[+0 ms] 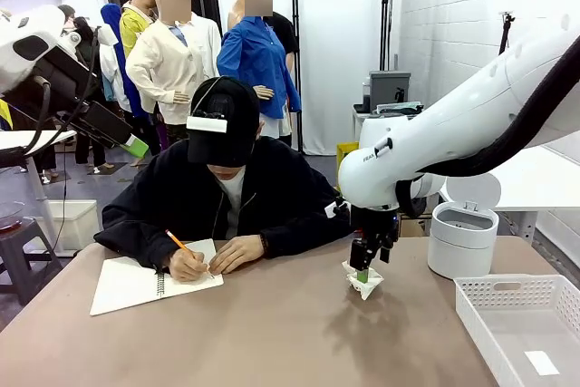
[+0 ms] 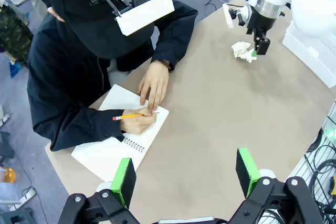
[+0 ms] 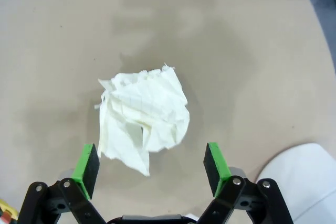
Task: Sort the paper based on its condition.
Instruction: If a person hands you a paper, place it in the Organizing basket , and if it's crumpled, put it in the Trash can.
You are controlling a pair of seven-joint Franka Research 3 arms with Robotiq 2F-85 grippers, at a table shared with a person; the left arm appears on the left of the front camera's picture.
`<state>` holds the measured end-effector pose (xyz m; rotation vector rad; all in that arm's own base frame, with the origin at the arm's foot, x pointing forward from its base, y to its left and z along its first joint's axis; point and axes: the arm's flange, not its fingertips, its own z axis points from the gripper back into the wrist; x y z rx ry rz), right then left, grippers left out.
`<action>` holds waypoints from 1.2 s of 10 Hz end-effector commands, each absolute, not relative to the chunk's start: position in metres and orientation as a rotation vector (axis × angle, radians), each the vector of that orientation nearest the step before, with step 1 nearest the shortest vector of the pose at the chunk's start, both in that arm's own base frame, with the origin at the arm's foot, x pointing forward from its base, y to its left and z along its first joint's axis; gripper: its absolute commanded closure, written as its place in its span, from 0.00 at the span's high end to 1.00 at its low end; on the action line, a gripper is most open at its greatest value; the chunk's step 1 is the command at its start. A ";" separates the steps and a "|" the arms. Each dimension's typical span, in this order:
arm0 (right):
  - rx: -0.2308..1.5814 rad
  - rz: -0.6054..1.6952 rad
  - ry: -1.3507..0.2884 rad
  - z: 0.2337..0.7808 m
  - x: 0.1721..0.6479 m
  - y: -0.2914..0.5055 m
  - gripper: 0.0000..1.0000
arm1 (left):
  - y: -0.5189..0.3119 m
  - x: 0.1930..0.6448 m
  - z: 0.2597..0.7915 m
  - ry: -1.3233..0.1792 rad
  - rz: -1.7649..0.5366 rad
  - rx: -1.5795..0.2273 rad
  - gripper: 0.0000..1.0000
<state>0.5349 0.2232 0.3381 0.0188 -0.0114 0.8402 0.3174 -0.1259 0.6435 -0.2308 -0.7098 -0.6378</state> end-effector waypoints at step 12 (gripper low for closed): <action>0.032 0.878 0.017 0.313 0.537 0.242 1.00 | -0.125 0.317 0.644 -0.711 -0.636 -0.232 1.00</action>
